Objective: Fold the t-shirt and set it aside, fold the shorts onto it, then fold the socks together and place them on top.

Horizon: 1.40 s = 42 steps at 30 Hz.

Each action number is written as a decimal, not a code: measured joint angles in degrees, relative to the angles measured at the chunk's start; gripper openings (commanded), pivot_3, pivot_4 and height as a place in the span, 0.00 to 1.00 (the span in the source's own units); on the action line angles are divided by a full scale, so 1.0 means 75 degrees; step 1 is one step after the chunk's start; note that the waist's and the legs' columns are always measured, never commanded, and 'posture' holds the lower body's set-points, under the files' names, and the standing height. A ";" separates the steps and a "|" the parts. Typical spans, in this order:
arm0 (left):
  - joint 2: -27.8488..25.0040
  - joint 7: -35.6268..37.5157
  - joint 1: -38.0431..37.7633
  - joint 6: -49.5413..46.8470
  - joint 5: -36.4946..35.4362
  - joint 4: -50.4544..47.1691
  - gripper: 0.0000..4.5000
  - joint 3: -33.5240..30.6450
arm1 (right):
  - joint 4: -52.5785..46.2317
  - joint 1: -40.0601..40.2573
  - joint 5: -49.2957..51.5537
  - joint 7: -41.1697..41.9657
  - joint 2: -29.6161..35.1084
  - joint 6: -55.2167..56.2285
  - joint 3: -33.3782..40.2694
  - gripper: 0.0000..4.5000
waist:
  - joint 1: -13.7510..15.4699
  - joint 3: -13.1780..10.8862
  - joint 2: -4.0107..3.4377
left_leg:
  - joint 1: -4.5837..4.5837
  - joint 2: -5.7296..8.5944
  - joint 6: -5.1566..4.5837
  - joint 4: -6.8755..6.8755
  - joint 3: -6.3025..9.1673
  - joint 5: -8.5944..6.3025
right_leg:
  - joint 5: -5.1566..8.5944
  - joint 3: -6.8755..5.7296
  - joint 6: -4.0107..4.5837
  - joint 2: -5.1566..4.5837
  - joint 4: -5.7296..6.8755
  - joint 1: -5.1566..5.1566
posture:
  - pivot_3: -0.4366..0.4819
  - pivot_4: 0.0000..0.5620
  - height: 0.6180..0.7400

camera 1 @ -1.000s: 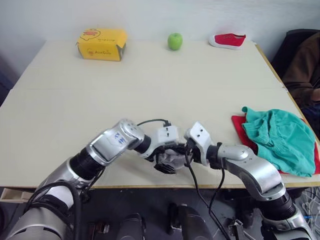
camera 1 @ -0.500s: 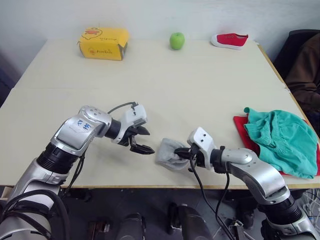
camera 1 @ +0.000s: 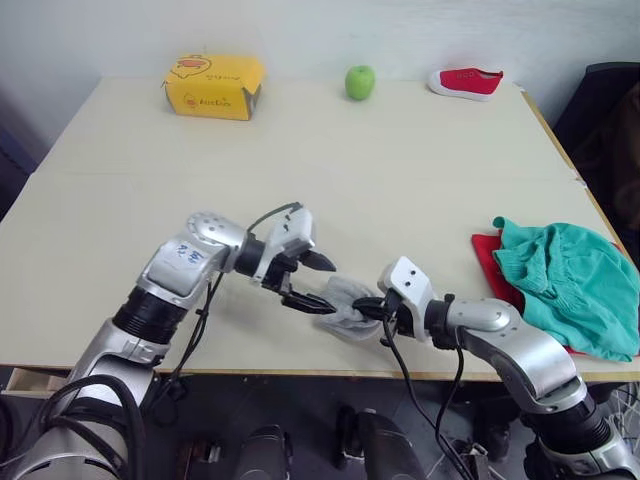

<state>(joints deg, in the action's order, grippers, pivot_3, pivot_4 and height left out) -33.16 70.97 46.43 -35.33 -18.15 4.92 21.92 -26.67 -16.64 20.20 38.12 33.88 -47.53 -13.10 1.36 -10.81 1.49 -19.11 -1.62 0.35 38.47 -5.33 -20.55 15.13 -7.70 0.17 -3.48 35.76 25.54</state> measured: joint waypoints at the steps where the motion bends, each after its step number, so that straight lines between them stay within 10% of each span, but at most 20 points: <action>1: 0.0023 0.0004 0.0006 0.0077 0.0117 0.0077 0.86 0.0065 | -0.0026 0.0025 0.0001 -0.0002 0.0017 0.0001 0.0001 0.00 | -0.0001 0.0000 0.0000 | 0.0000 0.0000 -0.0001 0.0000 0.0000 0.0000 | 0.0000 0.0000 0.0000 0.0000 0.0000 0.0000 | 0.48 0.27 1.00; 8: 0.0258 -0.0091 0.0113 0.0323 0.0518 0.0369 0.74 0.0134 | -0.0125 0.0120 0.0000 -0.0030 0.0059 0.0011 0.0024 0.00 | -0.0002 0.0000 0.0000 | -0.0001 -0.0001 -0.0007 0.0004 0.0000 -0.0004 | 0.0000 -0.0001 -0.0001 0.0000 -0.0001 0.0000 | 0.48 0.27 1.00; 18: 0.0667 0.0173 0.0113 0.0824 0.0675 0.0387 0.01 0.0167 | -0.0146 0.0190 -0.0014 -0.0036 0.0137 0.0060 0.0057 0.00 | 0.0004 0.0000 0.0000 | -0.0014 -0.0003 -0.0027 0.0062 0.0002 -0.0024 | -0.0004 -0.0002 -0.0007 -0.0003 0.0013 -0.0002 | 0.48 0.27 1.00; 42: 0.1410 -0.0441 0.0134 0.2460 0.2223 0.1785 0.01 0.0719 | -0.1217 -0.0364 0.0893 -0.0636 -0.0089 -0.1162 0.1011 0.00 | 0.0020 0.0004 -0.0001 | -0.0019 0.0003 -0.0081 0.0089 -0.0002 -0.0051 | -0.0025 0.0001 -0.0042 -0.0016 -0.0003 -0.0017 | 0.48 0.27 1.00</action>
<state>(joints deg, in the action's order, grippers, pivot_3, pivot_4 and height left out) -22.59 67.66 47.44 -16.88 -1.48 18.30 27.31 -35.80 -19.37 26.90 33.35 33.22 -56.25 -5.52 1.51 -10.78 1.49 -19.25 -1.60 -0.26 39.14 -5.35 -20.93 14.94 -7.69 -0.15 -3.60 35.73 25.41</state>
